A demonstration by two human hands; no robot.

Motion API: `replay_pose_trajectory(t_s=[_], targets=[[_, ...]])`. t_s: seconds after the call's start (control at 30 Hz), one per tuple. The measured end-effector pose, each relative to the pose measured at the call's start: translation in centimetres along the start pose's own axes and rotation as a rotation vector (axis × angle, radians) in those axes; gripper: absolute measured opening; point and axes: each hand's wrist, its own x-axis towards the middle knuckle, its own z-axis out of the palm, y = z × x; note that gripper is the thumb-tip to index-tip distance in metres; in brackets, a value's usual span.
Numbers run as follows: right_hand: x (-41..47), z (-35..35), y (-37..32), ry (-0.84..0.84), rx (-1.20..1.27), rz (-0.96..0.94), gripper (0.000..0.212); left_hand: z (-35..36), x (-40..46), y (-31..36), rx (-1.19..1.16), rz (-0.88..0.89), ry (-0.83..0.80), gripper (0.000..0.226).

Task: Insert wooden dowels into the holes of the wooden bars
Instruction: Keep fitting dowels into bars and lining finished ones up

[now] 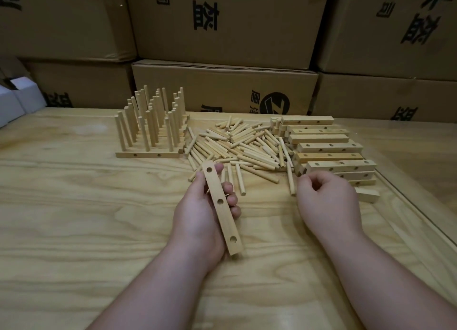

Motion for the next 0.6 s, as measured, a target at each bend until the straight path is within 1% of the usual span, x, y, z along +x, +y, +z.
replay_pose_trajectory(t_s=[0.1,0.17,0.2,0.3,0.37,0.47,0.6], targets=[[-0.1,0.3,0.0,-0.037,-0.061,-0.072,0.016,0.0,-0.2,0.2,-0.033,-0.033,-0.025,0.034],[-0.2,0.6,0.2,-0.104,-0.125,-0.128,0.02,0.1,-0.3,0.3,-0.04,-0.04,-0.037,0.035],[-0.3,0.8,0.2,-0.141,-0.162,-0.141,0.022,0.2,-0.4,0.3,-0.038,-0.038,-0.038,0.035],[-0.5,0.9,0.1,-0.208,-0.273,-0.159,0.016,0.3,-0.4,0.2,-0.02,-0.029,-0.033,0.035],[-0.5,0.9,0.1,-0.216,-0.304,-0.163,0.019,0.4,-0.5,0.2,-0.011,-0.026,-0.032,0.035],[-0.3,1.0,0.1,-0.185,-0.318,-0.173,0.021,0.5,-0.5,0.2,-0.001,-0.026,-0.034,0.033],[0.1,1.1,0.2,-0.154,-0.331,-0.107,0.017,0.6,-0.6,0.2,0.025,-0.023,-0.015,0.029]])
